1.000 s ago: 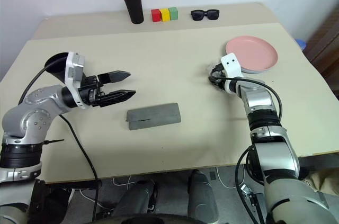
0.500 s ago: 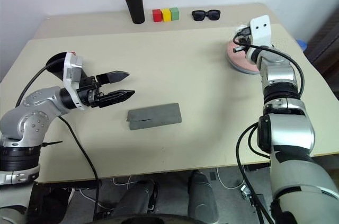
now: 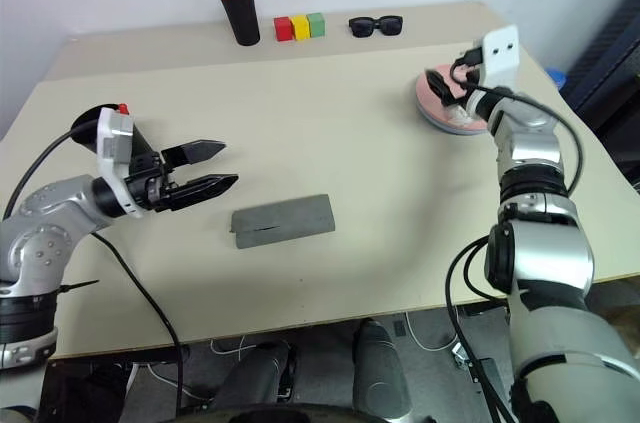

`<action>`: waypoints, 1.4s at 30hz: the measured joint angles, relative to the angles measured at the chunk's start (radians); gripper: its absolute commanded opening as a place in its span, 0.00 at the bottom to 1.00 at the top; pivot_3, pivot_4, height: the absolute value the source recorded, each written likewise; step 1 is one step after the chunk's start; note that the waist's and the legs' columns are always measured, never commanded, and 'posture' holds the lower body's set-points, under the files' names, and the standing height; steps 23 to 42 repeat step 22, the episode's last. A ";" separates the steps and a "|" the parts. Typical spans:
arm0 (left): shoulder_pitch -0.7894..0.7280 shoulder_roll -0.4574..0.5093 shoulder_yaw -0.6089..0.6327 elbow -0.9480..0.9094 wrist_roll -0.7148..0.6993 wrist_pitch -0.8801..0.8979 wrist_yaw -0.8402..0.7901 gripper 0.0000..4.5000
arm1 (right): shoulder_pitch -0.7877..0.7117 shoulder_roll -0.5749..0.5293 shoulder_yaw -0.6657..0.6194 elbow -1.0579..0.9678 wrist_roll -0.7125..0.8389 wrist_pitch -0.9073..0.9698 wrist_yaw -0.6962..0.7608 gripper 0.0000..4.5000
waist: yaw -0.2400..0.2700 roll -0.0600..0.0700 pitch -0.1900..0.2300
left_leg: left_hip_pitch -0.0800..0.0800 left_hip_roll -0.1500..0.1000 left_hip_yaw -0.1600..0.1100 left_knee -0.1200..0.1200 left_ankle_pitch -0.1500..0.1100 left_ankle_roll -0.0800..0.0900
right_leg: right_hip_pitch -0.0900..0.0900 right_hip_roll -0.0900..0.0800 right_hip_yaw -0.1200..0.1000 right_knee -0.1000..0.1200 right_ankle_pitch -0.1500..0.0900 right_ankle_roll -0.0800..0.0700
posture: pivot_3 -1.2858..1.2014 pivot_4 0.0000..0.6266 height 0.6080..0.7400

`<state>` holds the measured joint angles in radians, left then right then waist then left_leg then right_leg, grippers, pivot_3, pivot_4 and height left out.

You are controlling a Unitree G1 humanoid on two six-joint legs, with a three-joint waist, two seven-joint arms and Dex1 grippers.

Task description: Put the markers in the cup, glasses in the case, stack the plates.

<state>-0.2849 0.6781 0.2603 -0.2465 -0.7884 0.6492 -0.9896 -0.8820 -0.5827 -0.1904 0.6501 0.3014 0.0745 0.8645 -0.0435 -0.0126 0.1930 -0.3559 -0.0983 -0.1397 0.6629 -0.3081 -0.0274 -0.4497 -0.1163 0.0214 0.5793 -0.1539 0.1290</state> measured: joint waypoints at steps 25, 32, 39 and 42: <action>0.073 0.029 0.023 0.114 0.101 -0.203 -0.090 1.00 | 0.566 -0.252 0.016 -0.930 0.370 0.532 0.213 0.99 | 0.033 0.001 0.000 | 0.006 0.003 0.004 0.003 -0.003 0.004 | 0.006 0.002 0.001 -0.001 0.000 -0.001 | 0.52 0.24 1.00; 0.073 0.029 0.023 0.114 0.101 -0.203 -0.090 1.00 | 0.566 -0.252 0.016 -0.930 0.370 0.532 0.213 0.99 | 0.033 0.001 0.000 | 0.006 0.003 0.004 0.003 -0.003 0.004 | 0.006 0.002 0.001 -0.001 0.000 -0.001 | 0.52 0.24 1.00; 0.073 0.029 0.023 0.114 0.101 -0.203 -0.090 1.00 | 0.566 -0.252 0.016 -0.930 0.370 0.532 0.213 0.99 | 0.033 0.001 0.000 | 0.006 0.003 0.004 0.003 -0.003 0.004 | 0.006 0.002 0.001 -0.001 0.000 -0.001 | 0.52 0.24 1.00; 0.073 0.029 0.023 0.114 0.101 -0.203 -0.090 1.00 | 0.566 -0.252 0.016 -0.930 0.370 0.532 0.213 0.99 | 0.033 0.001 0.000 | 0.006 0.003 0.004 0.003 -0.003 0.004 | 0.006 0.002 0.001 -0.001 0.000 -0.001 | 0.52 0.24 1.00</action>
